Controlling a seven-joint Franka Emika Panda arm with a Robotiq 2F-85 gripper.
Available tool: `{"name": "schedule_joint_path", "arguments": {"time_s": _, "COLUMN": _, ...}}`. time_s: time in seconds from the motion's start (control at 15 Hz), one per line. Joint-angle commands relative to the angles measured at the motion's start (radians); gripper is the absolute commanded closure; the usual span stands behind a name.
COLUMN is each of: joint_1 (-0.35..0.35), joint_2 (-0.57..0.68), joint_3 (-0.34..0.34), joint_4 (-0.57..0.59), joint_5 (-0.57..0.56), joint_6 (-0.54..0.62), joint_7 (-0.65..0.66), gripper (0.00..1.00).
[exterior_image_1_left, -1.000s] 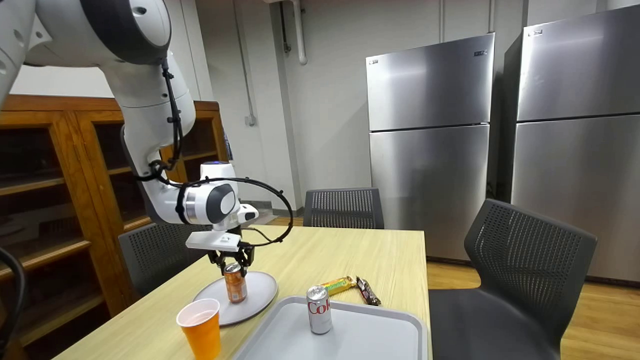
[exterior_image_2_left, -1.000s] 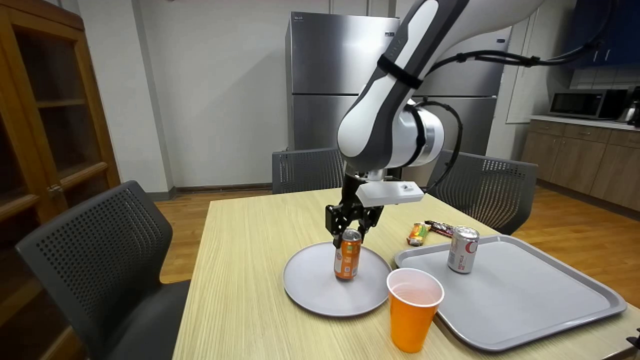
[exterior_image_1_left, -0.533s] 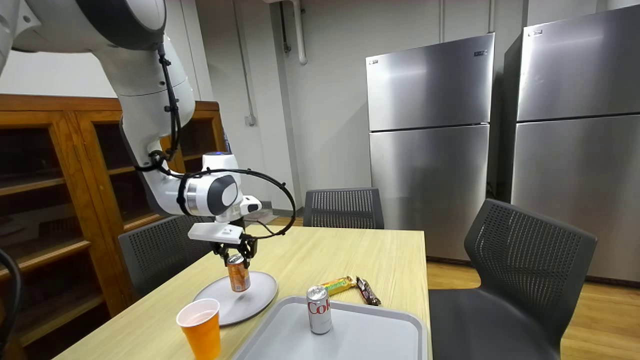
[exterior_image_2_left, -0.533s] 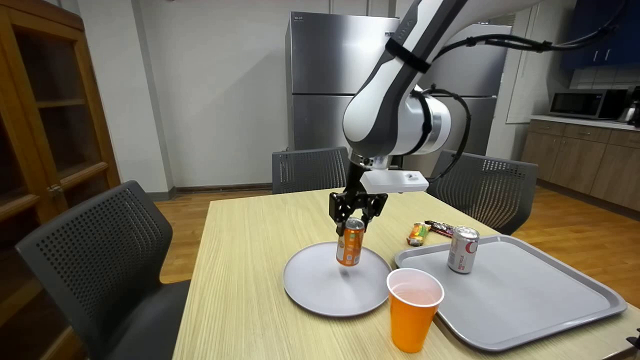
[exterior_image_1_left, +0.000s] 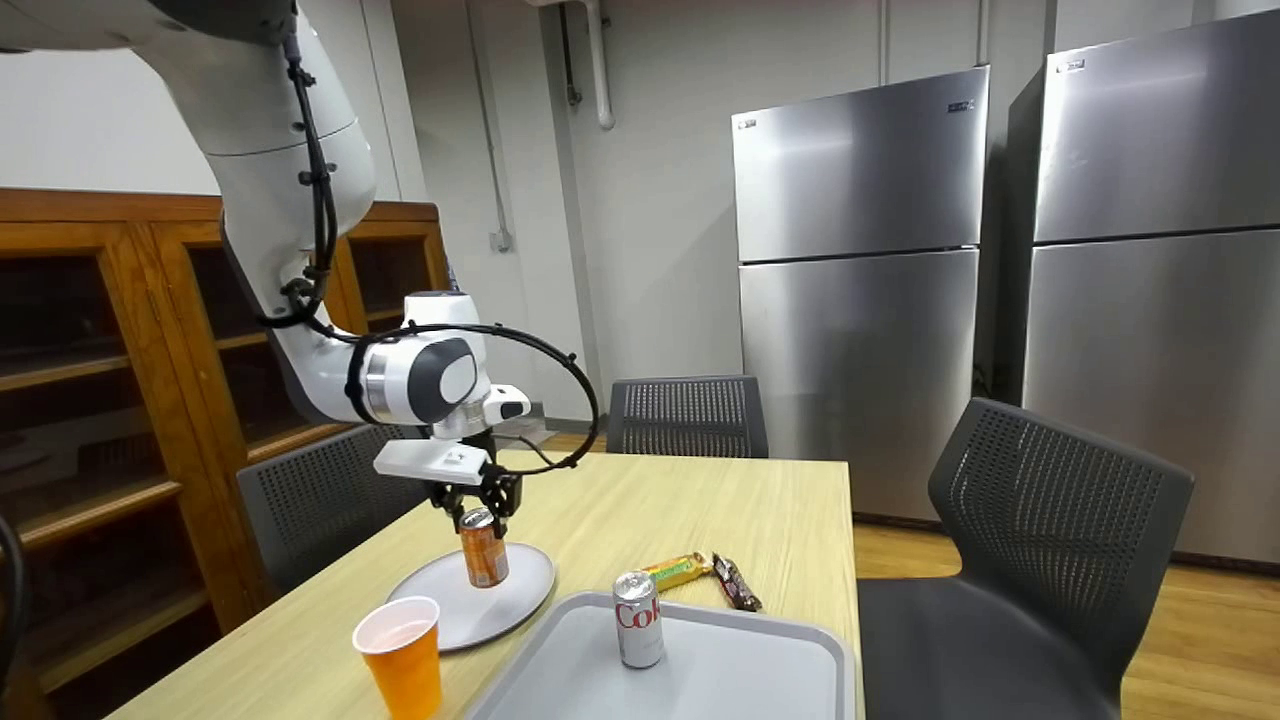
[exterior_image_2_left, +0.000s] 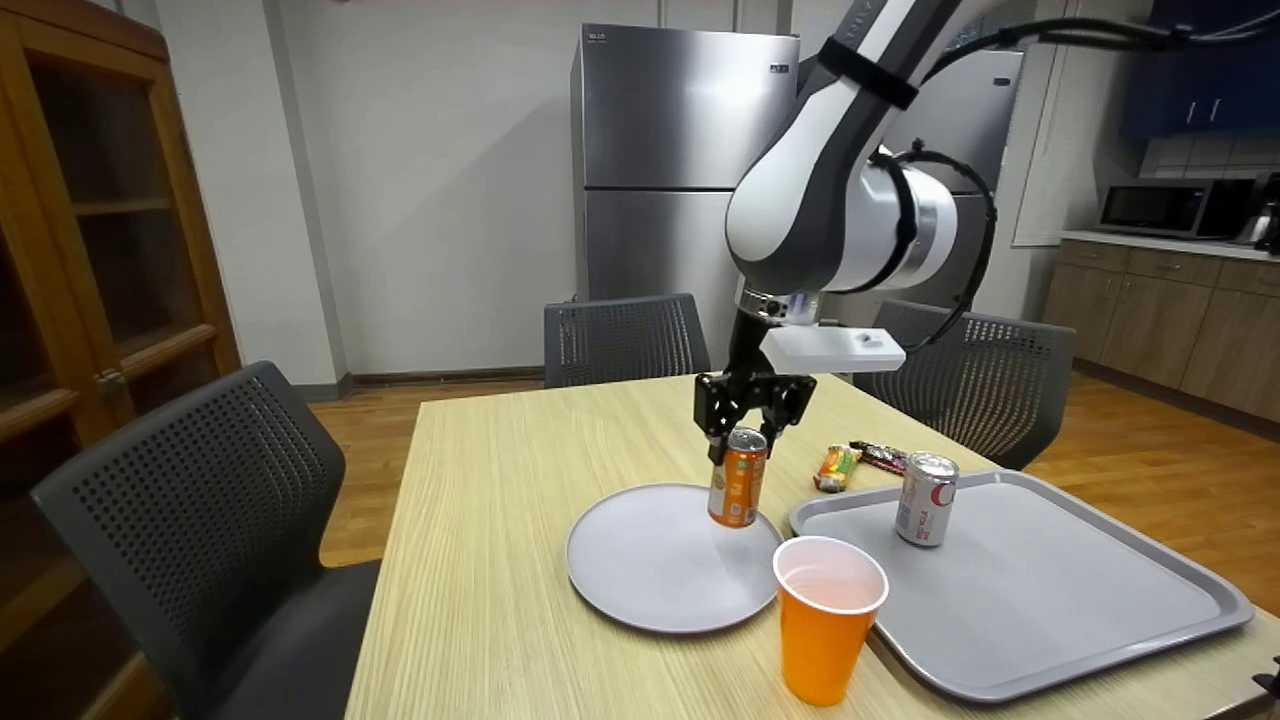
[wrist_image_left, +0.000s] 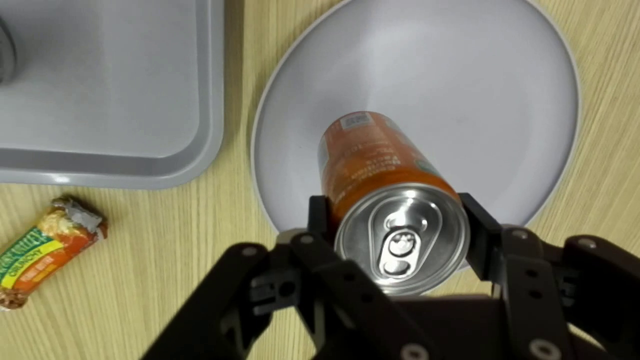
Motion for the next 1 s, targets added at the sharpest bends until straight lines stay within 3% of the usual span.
{"name": "schedule_joint_path", "arguments": {"time_s": 0.0, "joint_1": -0.007, "joint_2": -0.105, "joint_3": -0.021, "joint_4": -0.107, "joint_5": 0.014, "joint_6": 0.012, "joint_7": 0.022, "gripper": 0.62}}
{"name": "schedule_joint_path", "arguments": {"time_s": 0.93, "joint_1": 0.016, "joint_2": -0.210, "joint_3": -0.183, "joint_4": -0.292, "joint_5": -0.053, "joint_6": 0.030, "joint_7": 0.169, "gripper": 0.62}}
